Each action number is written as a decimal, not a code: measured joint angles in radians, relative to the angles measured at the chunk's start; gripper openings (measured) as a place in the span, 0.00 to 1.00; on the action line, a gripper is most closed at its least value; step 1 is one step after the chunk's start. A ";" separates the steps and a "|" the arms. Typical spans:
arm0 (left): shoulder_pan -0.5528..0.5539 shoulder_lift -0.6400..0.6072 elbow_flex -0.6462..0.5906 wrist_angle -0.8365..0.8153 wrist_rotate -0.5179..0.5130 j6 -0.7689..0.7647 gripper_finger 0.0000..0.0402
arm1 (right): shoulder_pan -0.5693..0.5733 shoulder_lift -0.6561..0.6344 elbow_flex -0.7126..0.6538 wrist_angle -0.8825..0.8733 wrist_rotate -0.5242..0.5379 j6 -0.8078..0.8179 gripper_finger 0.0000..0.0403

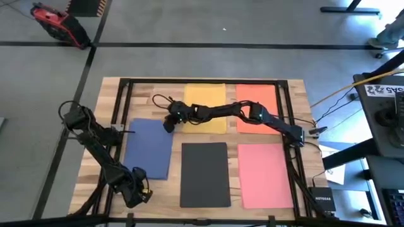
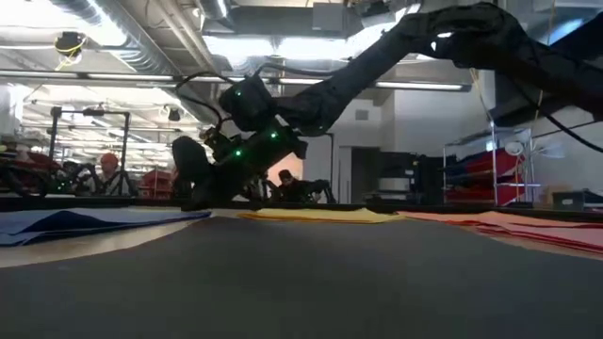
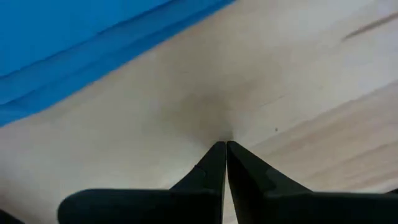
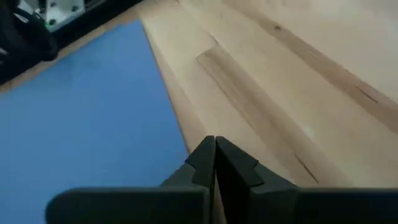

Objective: Organize paper
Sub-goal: Adjust the stacked blue colored papers

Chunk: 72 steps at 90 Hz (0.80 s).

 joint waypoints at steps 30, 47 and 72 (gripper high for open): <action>0.006 0.000 0.000 -0.015 -0.002 0.003 0.00 | 0.000 0.001 0.054 0.042 0.021 -0.015 0.00; 0.010 0.000 0.000 -0.013 0.000 0.006 0.00 | -0.013 0.026 0.057 0.069 0.092 -0.027 0.00; 0.011 0.000 0.000 -0.012 -0.002 0.052 0.00 | -0.019 0.055 0.057 0.078 -0.031 0.031 0.00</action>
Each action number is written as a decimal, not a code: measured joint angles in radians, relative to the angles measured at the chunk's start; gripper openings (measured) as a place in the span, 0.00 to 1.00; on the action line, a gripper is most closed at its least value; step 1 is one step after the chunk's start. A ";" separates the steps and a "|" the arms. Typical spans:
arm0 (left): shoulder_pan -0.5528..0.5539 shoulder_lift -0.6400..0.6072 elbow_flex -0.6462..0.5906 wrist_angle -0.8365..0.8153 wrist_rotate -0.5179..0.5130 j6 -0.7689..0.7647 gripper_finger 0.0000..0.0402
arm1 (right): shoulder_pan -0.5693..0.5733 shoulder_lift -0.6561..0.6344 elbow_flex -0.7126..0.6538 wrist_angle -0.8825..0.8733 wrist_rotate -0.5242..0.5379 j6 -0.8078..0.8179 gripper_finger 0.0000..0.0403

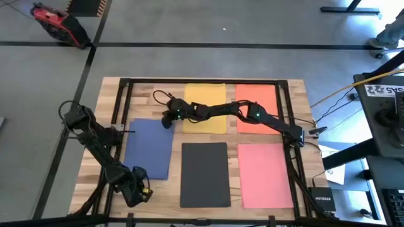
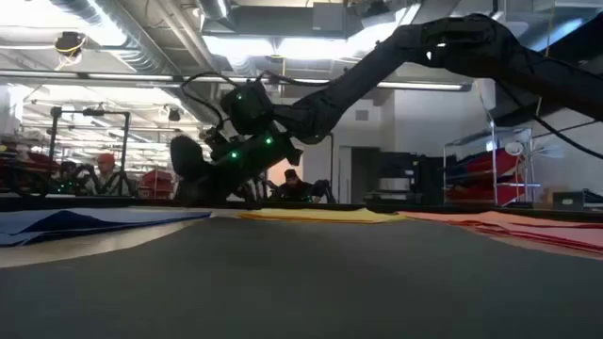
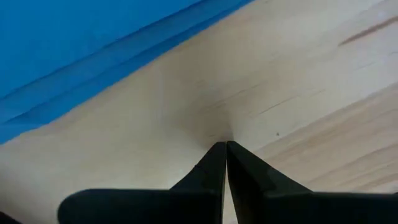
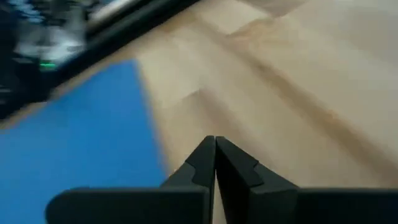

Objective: Organize paper
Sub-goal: Adjust the stacked blue colored papers

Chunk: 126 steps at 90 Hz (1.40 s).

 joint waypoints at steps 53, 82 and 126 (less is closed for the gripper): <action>0.005 0.000 0.000 0.000 -0.009 0.009 0.00 | 0.020 0.014 0.026 0.005 -0.165 0.016 0.00; 0.005 0.000 0.000 0.002 -0.011 0.013 0.00 | 0.038 0.019 0.236 -0.302 -0.001 -0.241 0.00; 0.006 0.000 0.000 0.001 -0.012 0.045 0.00 | 0.045 0.058 0.264 -0.440 0.087 -0.359 0.00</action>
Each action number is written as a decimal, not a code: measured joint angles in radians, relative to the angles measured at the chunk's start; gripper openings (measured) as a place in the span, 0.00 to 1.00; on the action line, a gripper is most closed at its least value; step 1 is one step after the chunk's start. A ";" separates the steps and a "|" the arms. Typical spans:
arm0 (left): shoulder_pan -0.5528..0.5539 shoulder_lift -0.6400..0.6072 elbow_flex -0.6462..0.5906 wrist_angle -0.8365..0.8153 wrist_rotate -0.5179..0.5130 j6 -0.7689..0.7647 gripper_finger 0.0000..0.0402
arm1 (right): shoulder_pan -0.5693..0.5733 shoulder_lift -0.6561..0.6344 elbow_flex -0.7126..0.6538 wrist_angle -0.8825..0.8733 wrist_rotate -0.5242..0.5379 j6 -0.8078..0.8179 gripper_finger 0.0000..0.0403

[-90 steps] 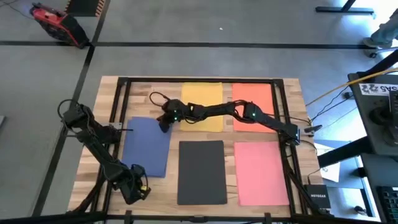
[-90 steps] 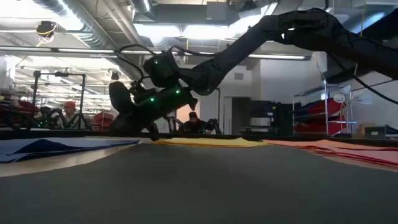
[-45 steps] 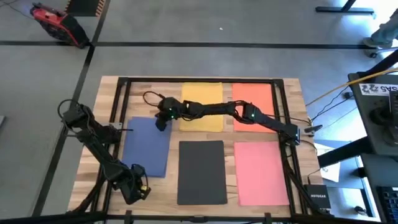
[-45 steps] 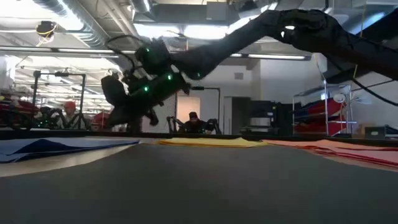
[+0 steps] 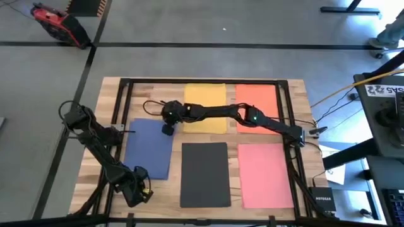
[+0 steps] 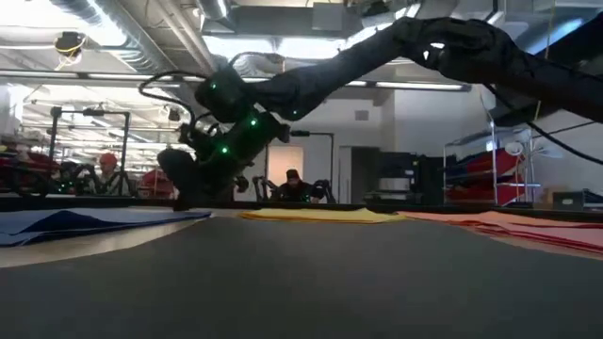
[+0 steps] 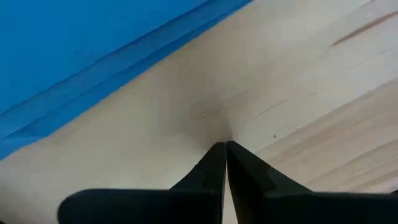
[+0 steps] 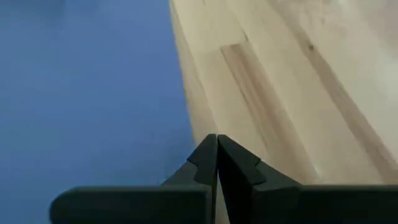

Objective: Organize paper
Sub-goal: Adjust the stacked blue colored papers

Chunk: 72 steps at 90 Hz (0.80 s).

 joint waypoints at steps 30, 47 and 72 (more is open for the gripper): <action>0.003 0.000 0.000 0.002 0.001 0.000 0.00 | -0.004 0.015 0.004 -0.007 -0.135 0.027 0.00; 0.003 0.000 0.000 0.002 0.001 0.001 0.00 | -0.002 0.016 0.004 -0.008 -0.190 0.027 0.00; 0.003 0.000 0.000 0.001 0.000 0.007 0.00 | -0.002 0.017 0.004 -0.012 -0.265 0.028 0.00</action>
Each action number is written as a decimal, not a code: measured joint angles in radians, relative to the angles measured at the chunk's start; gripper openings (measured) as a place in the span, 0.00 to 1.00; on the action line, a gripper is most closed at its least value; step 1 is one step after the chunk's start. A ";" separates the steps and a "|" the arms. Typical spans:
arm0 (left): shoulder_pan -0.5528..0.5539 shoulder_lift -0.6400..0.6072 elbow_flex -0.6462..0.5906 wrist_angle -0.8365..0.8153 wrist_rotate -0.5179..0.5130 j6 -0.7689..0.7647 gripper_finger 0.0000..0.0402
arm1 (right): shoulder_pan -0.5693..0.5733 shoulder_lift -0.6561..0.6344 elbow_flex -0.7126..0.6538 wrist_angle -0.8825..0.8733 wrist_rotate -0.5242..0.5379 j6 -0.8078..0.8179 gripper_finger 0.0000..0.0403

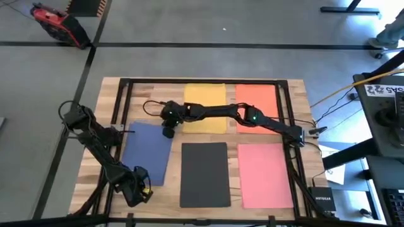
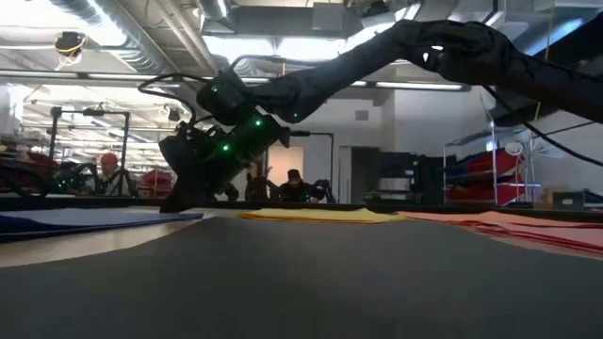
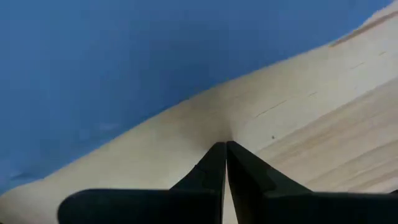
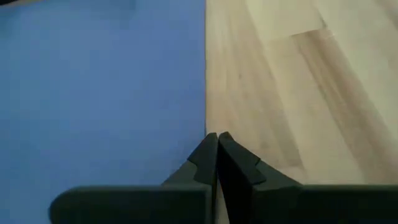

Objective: Organize paper
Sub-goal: Adjust the stacked blue colored papers

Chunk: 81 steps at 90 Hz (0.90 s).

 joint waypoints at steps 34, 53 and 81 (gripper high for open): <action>0.001 0.000 0.000 -0.006 0.000 0.032 0.00 | 0.003 0.005 -0.003 0.048 -0.068 0.005 0.00; 0.001 0.000 0.000 -0.008 -0.003 0.034 0.00 | 0.004 -0.009 -0.004 0.045 -0.044 0.003 0.00; -0.010 -0.067 0.067 -0.009 -0.179 0.137 0.00 | 0.005 -0.128 -0.004 -0.019 -0.028 -0.082 0.00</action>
